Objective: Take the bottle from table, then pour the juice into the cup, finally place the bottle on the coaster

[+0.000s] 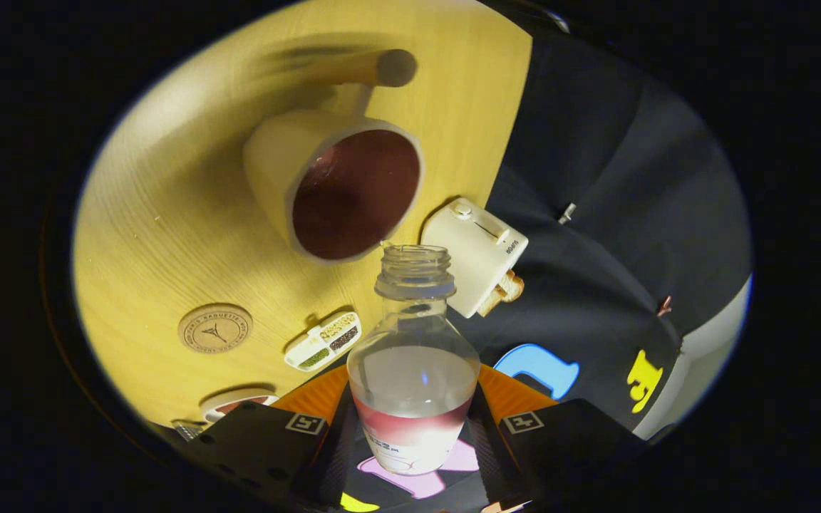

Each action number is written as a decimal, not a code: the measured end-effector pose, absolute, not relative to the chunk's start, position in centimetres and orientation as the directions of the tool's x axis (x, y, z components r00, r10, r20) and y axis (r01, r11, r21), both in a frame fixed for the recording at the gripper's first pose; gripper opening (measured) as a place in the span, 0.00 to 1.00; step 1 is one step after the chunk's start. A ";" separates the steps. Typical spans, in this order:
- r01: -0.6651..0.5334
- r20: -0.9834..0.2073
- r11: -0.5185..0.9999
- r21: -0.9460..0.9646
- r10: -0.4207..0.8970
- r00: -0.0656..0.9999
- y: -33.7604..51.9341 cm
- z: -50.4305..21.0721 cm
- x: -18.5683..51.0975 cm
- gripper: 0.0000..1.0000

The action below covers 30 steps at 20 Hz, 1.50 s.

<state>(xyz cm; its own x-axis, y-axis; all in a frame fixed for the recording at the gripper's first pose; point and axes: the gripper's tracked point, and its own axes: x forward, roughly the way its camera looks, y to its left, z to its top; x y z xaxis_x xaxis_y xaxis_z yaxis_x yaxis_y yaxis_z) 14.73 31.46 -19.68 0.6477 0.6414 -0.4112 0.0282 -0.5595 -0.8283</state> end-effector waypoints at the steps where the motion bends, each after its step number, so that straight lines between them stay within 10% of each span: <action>1: -0.015 -0.409 -0.525 -0.851 0.644 0.647 31.3 -19.7 14.5 0.74; 11: -0.405 -0.370 -0.112 -0.907 0.673 0.641 28.4 -17.9 13.8 0.75; 19: -0.759 -0.415 0.318 -0.568 0.686 0.598 26.3 -15.1 14.3 0.75; 30: -0.810 -0.265 0.586 0.026 0.785 0.560 24.5 -11.0 16.7 0.75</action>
